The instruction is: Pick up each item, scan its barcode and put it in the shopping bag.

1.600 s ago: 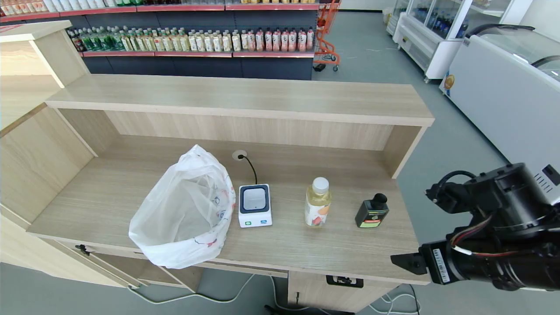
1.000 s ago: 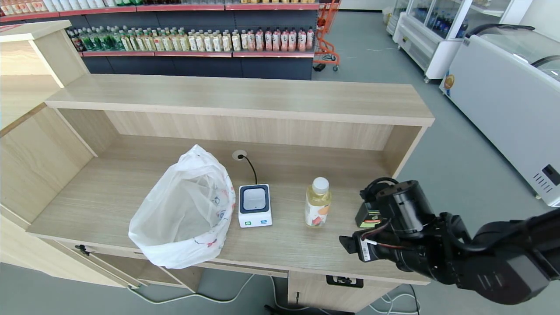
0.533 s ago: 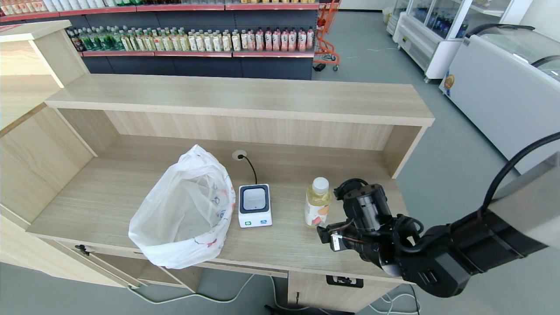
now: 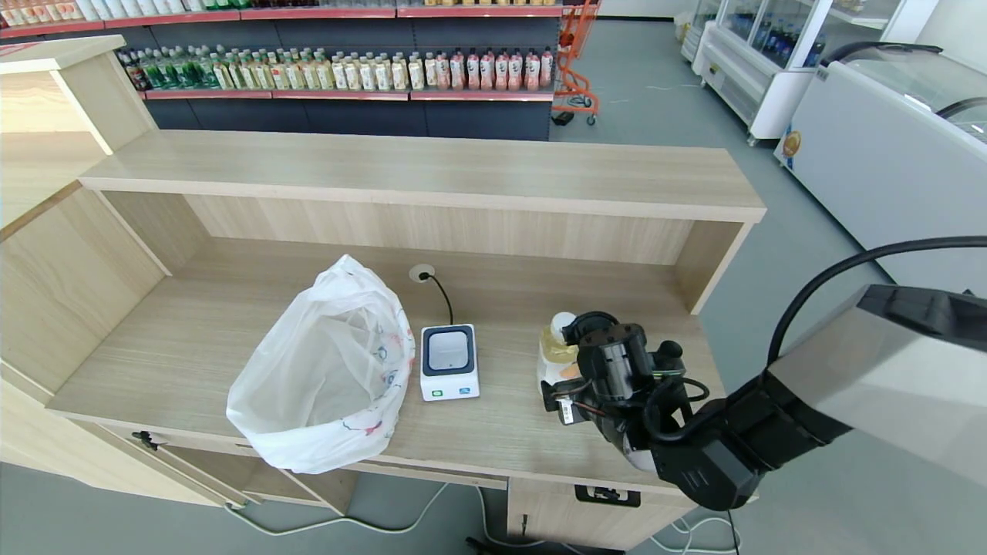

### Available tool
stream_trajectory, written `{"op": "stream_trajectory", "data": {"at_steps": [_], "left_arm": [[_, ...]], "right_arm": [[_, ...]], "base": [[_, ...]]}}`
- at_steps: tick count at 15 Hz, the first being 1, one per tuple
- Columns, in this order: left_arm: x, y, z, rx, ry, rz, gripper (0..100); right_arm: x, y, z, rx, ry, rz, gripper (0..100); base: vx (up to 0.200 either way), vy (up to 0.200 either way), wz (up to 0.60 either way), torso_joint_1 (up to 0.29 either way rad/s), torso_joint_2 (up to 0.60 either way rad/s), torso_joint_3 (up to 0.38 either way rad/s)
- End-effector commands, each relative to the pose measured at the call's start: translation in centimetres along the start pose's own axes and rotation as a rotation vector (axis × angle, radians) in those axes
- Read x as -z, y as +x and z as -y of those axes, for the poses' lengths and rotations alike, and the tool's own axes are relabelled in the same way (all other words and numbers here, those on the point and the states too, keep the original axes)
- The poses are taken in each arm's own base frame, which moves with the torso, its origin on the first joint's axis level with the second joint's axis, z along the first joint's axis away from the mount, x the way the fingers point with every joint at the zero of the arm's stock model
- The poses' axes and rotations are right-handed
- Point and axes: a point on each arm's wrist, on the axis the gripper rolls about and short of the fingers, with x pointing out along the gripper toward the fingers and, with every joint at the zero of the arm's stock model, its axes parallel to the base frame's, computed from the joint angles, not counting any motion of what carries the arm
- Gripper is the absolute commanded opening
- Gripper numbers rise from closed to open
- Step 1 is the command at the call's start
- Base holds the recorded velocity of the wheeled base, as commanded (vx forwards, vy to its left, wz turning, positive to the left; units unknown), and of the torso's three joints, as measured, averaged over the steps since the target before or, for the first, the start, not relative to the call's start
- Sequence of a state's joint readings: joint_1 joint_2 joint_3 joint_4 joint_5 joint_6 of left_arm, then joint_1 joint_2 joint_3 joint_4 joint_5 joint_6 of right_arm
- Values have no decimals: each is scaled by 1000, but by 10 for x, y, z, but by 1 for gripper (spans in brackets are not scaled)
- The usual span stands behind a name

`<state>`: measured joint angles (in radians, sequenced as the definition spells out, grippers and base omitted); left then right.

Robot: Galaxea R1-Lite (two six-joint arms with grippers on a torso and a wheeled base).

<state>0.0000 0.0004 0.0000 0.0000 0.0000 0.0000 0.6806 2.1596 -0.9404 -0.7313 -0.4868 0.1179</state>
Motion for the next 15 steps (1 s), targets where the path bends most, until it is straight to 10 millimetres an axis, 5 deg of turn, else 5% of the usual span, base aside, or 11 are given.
{"op": "stream_trajectory", "data": {"at_steps": [1,15], "left_arm": [[0,0,0,0,0,0,100],[0,0,0,0,0,0,100]], "right_arm": [[6,10,-5,7,-5,2,100],[0,56,-28,-2,-41,142,100]], "base": [[0,0,0,0,0,0],[0,0,0,0,0,0]]}}
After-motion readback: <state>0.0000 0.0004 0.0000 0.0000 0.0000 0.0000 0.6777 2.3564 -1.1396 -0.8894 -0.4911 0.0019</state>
